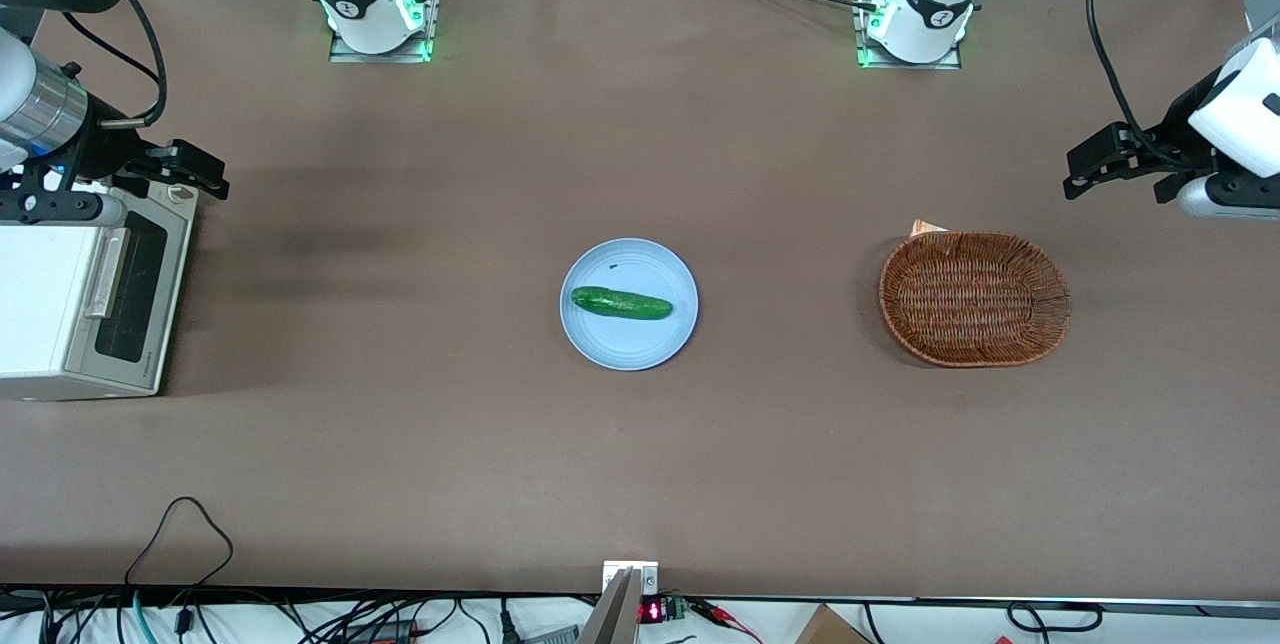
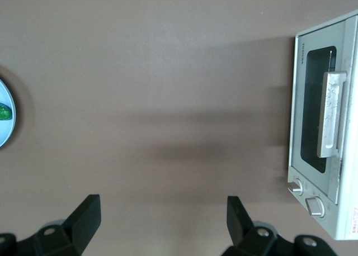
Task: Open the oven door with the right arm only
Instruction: 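Move the right gripper toward the white toaster oven's door handle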
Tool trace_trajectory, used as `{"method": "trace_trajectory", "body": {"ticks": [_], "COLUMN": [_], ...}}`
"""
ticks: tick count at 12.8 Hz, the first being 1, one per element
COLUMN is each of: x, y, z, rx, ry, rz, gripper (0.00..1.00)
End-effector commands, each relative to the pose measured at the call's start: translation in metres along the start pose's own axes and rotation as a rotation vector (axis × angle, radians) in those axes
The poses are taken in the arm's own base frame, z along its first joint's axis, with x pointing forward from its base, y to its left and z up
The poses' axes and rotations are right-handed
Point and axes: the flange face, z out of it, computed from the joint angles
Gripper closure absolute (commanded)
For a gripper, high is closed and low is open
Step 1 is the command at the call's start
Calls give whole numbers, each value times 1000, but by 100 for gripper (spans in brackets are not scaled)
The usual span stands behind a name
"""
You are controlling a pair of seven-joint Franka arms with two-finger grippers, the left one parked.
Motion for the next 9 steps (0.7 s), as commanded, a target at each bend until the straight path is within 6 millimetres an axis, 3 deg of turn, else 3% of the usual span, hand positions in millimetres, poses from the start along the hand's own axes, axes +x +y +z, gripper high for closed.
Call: {"method": "trace_trajectory", "body": {"ticks": [1, 9], "x": [3, 4], "y": [-1, 2], "z": [-6, 5], "rx": [-4, -6], "ry": [-2, -45], "rz": [-1, 7], "gripper": [0, 0]}}
